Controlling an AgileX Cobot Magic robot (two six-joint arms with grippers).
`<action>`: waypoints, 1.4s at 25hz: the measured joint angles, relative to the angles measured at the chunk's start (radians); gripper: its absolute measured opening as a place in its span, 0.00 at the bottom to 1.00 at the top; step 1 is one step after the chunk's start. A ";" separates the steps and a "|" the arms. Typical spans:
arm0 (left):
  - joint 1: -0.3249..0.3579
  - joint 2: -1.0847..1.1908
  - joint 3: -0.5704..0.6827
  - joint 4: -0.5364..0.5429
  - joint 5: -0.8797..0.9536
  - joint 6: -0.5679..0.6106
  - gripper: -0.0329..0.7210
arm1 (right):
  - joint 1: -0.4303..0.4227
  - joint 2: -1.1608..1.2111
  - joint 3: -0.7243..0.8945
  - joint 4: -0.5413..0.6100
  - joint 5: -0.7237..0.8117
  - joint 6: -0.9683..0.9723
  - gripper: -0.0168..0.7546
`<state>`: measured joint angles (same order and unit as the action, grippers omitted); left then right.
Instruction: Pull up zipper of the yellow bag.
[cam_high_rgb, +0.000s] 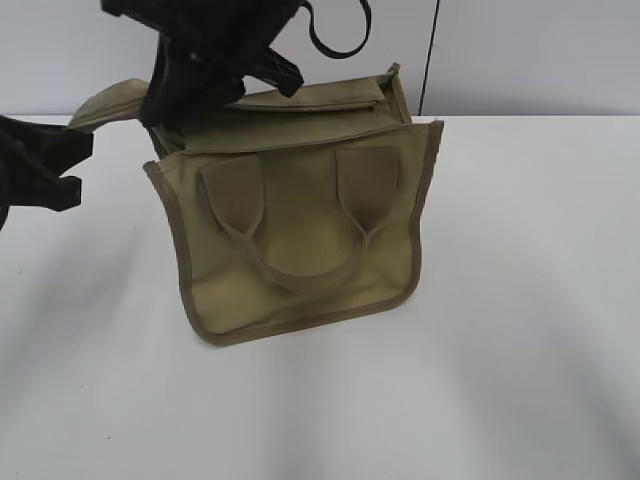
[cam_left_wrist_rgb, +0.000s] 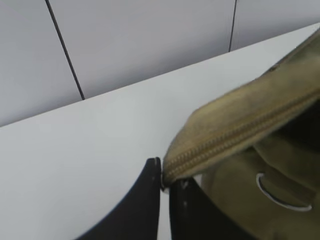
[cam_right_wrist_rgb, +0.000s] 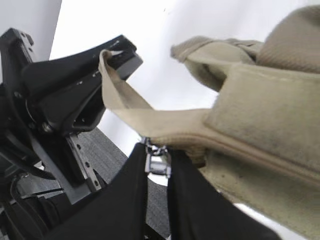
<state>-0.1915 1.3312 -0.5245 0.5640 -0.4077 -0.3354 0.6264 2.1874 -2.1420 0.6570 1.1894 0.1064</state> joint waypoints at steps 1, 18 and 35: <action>-0.001 0.000 0.011 -0.002 -0.002 0.000 0.05 | -0.016 0.001 0.001 0.019 0.006 -0.010 0.10; 0.022 0.000 0.039 -0.063 0.053 0.000 0.05 | -0.074 0.017 0.102 0.037 0.022 -0.098 0.10; 0.022 0.000 0.039 -0.061 0.084 0.000 0.05 | -0.219 -0.131 0.320 -0.009 0.022 -0.161 0.10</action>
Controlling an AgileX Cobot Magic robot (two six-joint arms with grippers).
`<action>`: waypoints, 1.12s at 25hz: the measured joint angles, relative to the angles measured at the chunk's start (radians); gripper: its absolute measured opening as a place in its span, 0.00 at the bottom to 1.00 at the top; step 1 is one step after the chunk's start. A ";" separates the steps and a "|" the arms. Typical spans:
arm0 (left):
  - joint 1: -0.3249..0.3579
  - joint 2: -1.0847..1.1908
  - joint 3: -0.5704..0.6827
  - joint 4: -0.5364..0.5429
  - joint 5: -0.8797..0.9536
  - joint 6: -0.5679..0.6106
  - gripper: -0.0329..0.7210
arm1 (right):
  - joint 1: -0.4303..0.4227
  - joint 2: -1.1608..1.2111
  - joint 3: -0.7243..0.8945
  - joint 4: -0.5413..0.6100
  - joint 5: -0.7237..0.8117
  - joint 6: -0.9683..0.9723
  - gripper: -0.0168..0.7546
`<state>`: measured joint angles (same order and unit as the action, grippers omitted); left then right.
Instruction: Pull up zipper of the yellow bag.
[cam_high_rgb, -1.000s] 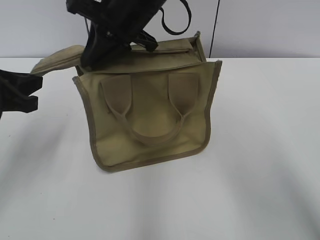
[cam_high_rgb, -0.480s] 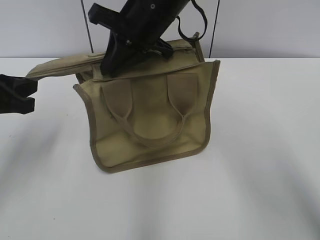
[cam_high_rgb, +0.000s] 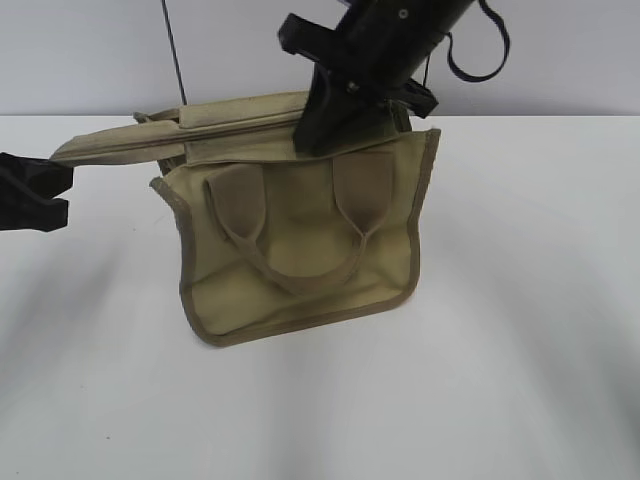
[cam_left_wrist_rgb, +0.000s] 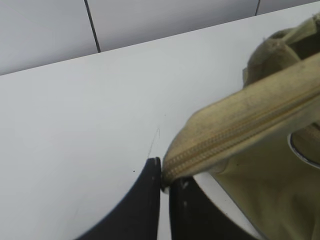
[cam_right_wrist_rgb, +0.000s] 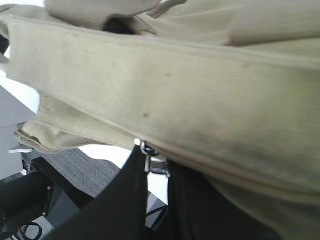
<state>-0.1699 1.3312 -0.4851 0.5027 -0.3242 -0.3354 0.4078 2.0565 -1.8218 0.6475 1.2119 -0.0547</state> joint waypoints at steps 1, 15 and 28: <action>0.000 0.000 0.000 0.000 0.000 0.000 0.05 | -0.013 -0.016 0.022 -0.007 -0.001 -0.007 0.10; -0.001 0.000 0.000 0.006 -0.010 0.000 0.05 | -0.127 -0.064 0.046 -0.051 0.011 -0.022 0.10; -0.039 0.000 0.004 -0.087 0.127 -0.018 0.64 | -0.136 -0.121 0.005 -0.088 0.011 -0.089 0.64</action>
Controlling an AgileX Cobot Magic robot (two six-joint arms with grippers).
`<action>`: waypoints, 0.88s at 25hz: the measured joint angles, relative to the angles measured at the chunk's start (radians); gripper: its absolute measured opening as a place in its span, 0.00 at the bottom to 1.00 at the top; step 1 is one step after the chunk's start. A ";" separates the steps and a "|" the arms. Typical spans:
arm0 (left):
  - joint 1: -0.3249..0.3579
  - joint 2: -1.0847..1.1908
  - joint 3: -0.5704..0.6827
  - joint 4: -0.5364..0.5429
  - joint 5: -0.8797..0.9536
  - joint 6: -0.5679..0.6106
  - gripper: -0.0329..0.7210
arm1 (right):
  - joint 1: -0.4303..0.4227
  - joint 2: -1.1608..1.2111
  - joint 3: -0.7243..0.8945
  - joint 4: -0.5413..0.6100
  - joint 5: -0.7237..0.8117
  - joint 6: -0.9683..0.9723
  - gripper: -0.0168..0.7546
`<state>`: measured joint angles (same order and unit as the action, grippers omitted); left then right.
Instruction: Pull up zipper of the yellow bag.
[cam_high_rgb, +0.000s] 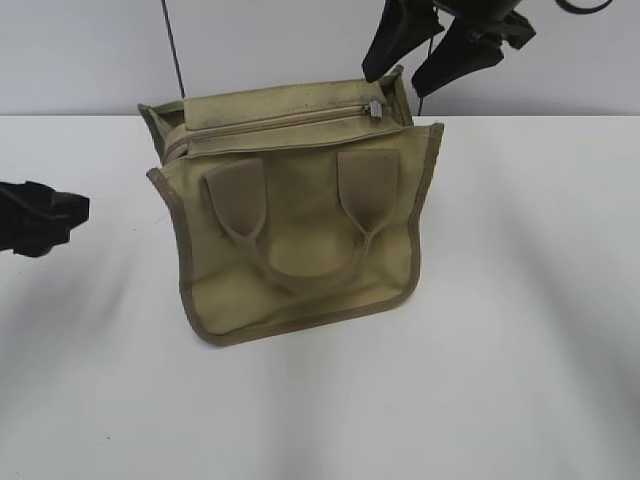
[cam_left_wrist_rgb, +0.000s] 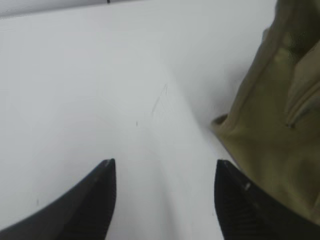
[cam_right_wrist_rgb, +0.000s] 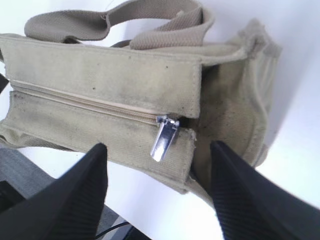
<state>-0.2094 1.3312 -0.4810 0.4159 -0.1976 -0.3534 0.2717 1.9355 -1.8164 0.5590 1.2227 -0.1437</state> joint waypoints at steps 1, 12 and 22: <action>-0.019 0.000 0.000 -0.030 0.045 -0.007 0.67 | 0.005 -0.012 -0.008 -0.030 0.000 0.005 0.66; -0.121 0.000 -0.148 -0.444 0.909 0.297 0.68 | 0.186 -0.192 -0.012 -0.442 0.000 0.030 0.69; -0.123 -0.293 -0.344 -0.560 1.294 0.408 0.64 | 0.273 -0.648 0.351 -0.568 -0.003 0.096 0.69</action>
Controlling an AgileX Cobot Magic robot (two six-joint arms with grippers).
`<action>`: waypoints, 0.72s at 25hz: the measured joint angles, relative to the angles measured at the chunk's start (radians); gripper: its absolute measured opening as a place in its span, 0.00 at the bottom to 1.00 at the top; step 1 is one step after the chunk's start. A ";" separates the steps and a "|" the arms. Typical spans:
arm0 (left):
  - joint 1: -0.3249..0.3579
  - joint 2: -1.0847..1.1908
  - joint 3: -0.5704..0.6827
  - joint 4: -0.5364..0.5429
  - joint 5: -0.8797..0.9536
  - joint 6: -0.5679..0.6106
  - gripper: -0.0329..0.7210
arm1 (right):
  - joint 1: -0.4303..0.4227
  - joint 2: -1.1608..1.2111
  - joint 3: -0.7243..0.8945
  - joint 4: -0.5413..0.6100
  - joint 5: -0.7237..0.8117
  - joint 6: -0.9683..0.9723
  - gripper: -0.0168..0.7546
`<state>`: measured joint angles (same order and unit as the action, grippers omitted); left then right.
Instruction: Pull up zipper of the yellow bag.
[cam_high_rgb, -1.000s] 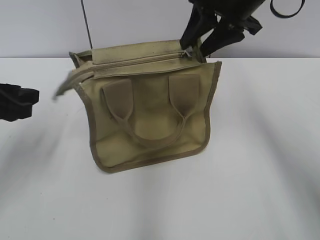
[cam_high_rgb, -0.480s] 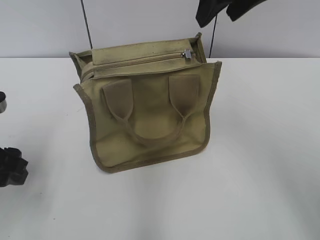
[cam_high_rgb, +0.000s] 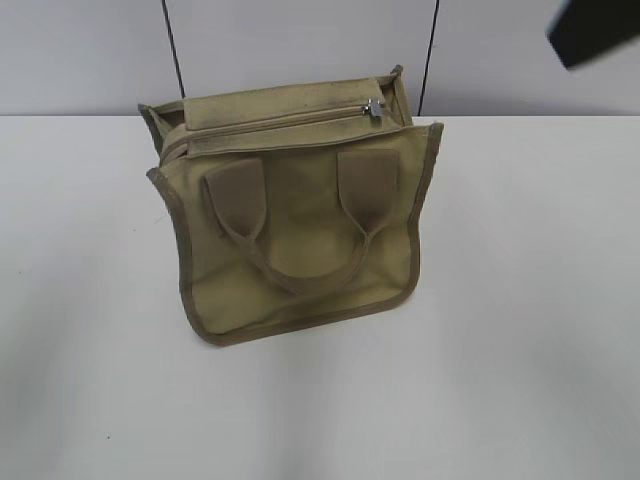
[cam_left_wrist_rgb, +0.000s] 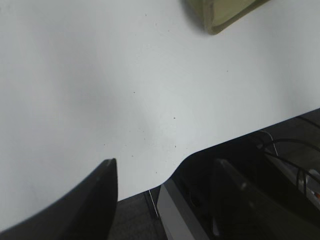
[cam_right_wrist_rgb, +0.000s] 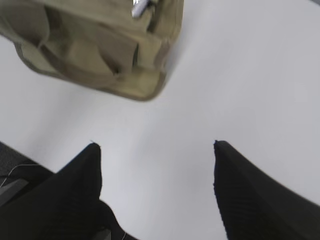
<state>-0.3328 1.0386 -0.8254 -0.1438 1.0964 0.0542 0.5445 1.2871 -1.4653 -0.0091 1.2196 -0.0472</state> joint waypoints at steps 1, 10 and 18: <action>0.000 -0.074 0.000 0.008 0.022 0.000 0.64 | 0.001 -0.060 0.095 0.001 0.000 0.005 0.69; 0.000 -0.620 0.009 0.061 0.119 0.002 0.72 | 0.003 -0.699 0.624 0.009 -0.010 0.011 0.76; 0.000 -0.855 0.128 0.107 0.124 0.002 0.79 | 0.003 -1.070 0.831 0.043 0.001 0.011 0.79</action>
<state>-0.3328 0.1837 -0.6971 -0.0365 1.2208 0.0566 0.5476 0.2169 -0.6341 0.0335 1.2211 -0.0358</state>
